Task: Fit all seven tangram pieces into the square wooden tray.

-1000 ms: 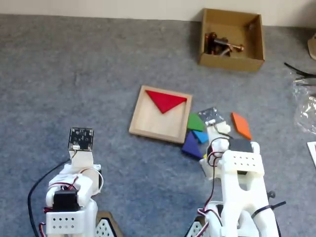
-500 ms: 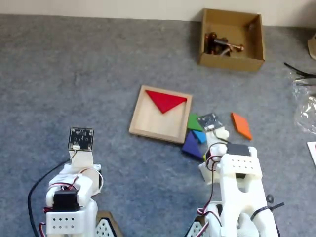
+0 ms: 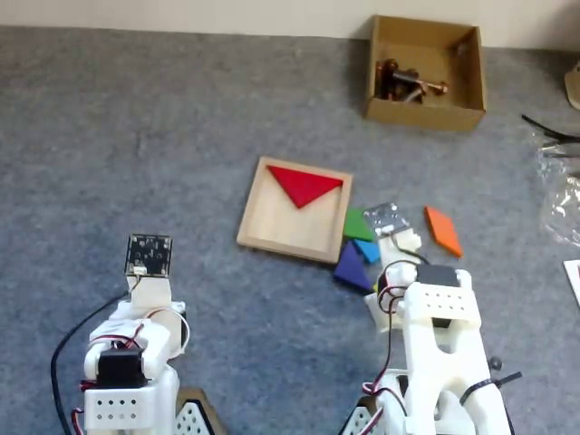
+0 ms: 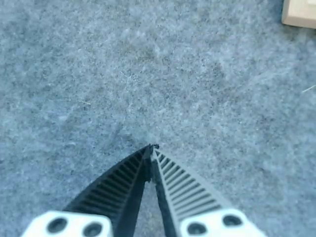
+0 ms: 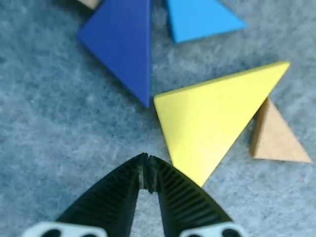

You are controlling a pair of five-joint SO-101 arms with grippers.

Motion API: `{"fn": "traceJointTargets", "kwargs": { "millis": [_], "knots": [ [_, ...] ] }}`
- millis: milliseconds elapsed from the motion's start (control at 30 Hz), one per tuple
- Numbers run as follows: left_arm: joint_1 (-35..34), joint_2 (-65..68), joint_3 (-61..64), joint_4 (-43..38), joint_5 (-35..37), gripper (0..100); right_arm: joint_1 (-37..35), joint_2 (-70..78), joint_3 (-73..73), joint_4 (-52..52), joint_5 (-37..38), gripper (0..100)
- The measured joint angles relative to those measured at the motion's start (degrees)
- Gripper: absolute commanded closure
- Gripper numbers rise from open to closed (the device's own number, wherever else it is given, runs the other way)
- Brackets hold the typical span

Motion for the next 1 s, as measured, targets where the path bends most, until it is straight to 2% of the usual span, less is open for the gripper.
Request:
{"fn": "traceJointTargets", "kwargs": {
  "millis": [167,333,833,1000],
  "knots": [
    [0.00,0.00,0.00,0.00,0.00,99,0.00,0.00,0.00,-0.18,0.00,97.9],
    [0.00,0.00,0.00,0.00,0.00,99,-0.97,0.00,0.00,-0.18,-2.99,92.1],
    [0.00,0.00,0.00,0.00,0.00,99,-2.11,0.09,0.00,-2.46,-5.01,92.0],
    [0.00,0.00,0.00,0.00,0.00,99,-2.20,5.01,-0.09,-4.31,-5.01,92.0]
  ]
}}
